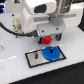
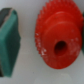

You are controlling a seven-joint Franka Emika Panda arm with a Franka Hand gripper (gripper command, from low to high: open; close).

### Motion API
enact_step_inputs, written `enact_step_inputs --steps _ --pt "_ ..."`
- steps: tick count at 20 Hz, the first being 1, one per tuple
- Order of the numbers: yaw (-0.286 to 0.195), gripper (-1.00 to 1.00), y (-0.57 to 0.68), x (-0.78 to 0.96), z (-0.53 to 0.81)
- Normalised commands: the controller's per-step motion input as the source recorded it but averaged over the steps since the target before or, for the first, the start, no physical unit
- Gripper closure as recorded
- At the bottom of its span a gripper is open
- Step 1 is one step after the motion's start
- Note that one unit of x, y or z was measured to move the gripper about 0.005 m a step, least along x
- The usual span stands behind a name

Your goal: Insert the blue gear onto the right peg, followed by the red gear

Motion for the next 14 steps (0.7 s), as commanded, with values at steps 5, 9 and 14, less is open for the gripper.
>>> enact_step_inputs --steps 5,9,14 --pt "0.0 1.0 0.02 0.11 0.48" --pt "0.0 1.0 0.0 0.38 0.63" --pt "0.0 1.0 -0.11 0.56 0.56"
